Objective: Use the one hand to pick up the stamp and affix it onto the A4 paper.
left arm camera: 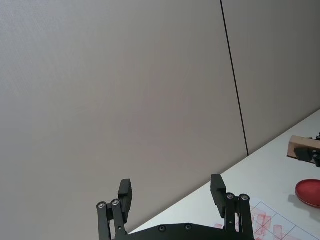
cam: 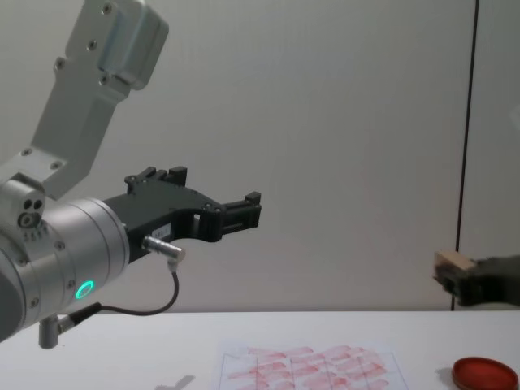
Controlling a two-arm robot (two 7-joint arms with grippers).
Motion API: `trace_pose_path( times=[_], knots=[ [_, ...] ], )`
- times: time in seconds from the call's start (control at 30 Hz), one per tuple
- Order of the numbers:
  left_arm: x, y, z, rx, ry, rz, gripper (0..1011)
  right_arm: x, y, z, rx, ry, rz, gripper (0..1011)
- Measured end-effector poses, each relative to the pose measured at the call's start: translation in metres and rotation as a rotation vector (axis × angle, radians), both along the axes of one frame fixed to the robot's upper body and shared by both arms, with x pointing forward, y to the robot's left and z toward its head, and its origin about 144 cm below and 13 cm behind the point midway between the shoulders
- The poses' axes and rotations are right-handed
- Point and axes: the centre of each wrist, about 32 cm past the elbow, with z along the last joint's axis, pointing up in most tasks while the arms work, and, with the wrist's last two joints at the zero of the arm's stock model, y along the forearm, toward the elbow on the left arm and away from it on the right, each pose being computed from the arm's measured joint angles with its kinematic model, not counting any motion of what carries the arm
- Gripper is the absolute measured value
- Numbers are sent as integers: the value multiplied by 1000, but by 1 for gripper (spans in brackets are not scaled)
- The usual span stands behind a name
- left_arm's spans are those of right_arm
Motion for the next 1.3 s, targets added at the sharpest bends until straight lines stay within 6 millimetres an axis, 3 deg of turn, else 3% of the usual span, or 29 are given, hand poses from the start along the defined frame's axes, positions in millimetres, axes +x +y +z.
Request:
trace_pose_path(
  times=[0.43, 1.07, 1.3],
  knots=[
    [0, 0, 0, 0, 0, 0, 1001, 13, -24, -21, -29, 88, -75, 220],
    [0, 0, 0, 0, 0, 0, 1001, 28, -33, -44, -4, 173, -55, 220],
    [0, 0, 0, 0, 0, 0, 1001, 29, -32, -48, 5, 184, -49, 413]
  ],
)
